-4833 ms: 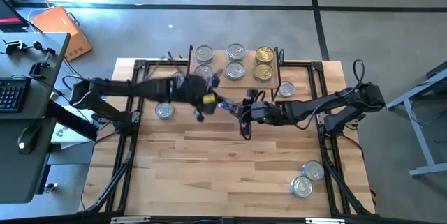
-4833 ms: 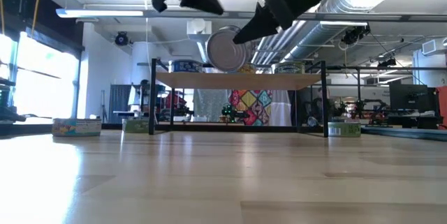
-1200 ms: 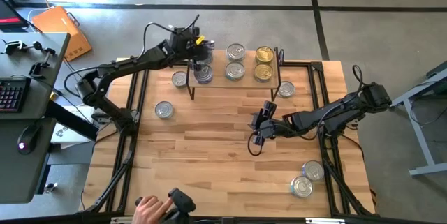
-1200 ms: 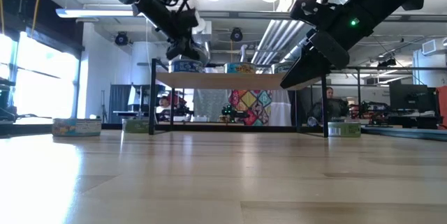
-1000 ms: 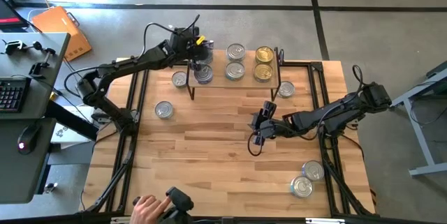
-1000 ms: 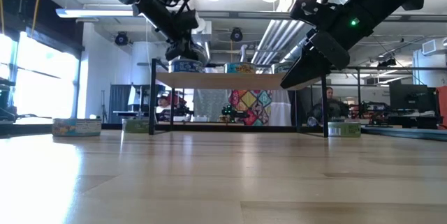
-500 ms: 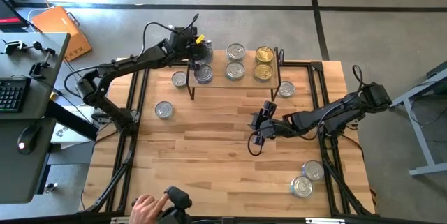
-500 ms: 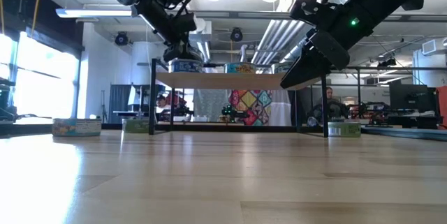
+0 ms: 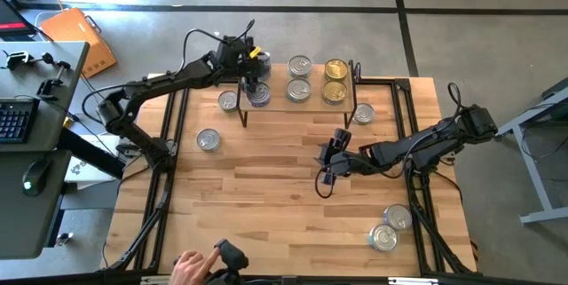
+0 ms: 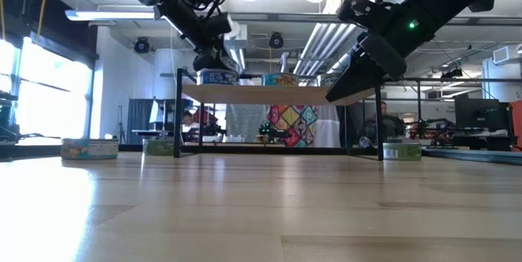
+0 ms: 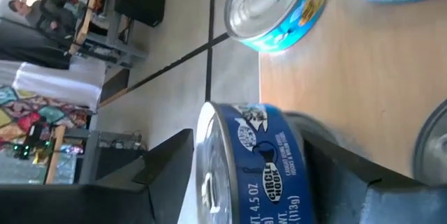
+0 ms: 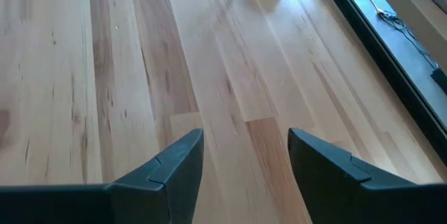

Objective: Stack canned seafood by type on shelf
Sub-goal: Stack the blue tuna can on top of the other blue tuna can on the shelf, then stack the yellow-blue tuna can on top of the other yellow-blue tuna can on the shelf

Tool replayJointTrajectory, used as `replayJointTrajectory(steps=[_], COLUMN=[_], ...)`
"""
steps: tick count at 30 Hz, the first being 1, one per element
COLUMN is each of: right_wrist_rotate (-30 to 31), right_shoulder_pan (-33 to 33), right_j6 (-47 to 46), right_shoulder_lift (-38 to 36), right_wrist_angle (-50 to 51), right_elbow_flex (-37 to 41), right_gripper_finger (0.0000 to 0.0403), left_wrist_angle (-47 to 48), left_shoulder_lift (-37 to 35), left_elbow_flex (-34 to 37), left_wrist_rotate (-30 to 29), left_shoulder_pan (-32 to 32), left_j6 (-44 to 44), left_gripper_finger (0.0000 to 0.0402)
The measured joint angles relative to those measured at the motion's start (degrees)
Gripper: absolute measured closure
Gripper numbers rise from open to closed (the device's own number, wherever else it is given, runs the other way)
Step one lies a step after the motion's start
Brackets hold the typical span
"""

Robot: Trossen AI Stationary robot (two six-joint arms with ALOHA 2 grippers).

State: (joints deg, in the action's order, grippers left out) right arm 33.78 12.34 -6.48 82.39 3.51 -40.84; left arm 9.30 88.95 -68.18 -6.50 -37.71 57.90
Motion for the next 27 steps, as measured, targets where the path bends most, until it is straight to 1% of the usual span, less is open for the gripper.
replayJointTrajectory(steps=[5,10,22,27], right_wrist_rotate=[-0.3,-0.3,-0.2,-0.2], right_shoulder_pan=[0.0,0.0,0.0,0.0], right_j6=[0.5,0.5,0.5,0.5], right_shoulder_lift=[0.0,0.0,0.0,0.0], right_wrist_angle=[-1.4,-1.5,-1.7,-1.7], right_elbow_flex=[0.0,0.0,0.0,0.0], right_gripper_finger=[0.0203,0.0203,0.0203,0.0203], left_wrist_angle=[0.1,1.5,5.8,5.9], left_shoulder_lift=[0.0,-0.2,-4.7,-6.5], left_elbow_flex=[0.0,0.0,0.0,0.0], left_wrist_rotate=[0.0,0.0,-0.1,-2.1], left_shoulder_pan=[0.5,0.8,2.6,4.2], left_j6=[-0.8,-0.8,-2.3,-5.1], left_gripper_finger=[0.0150,0.0146,0.0146,0.0146])
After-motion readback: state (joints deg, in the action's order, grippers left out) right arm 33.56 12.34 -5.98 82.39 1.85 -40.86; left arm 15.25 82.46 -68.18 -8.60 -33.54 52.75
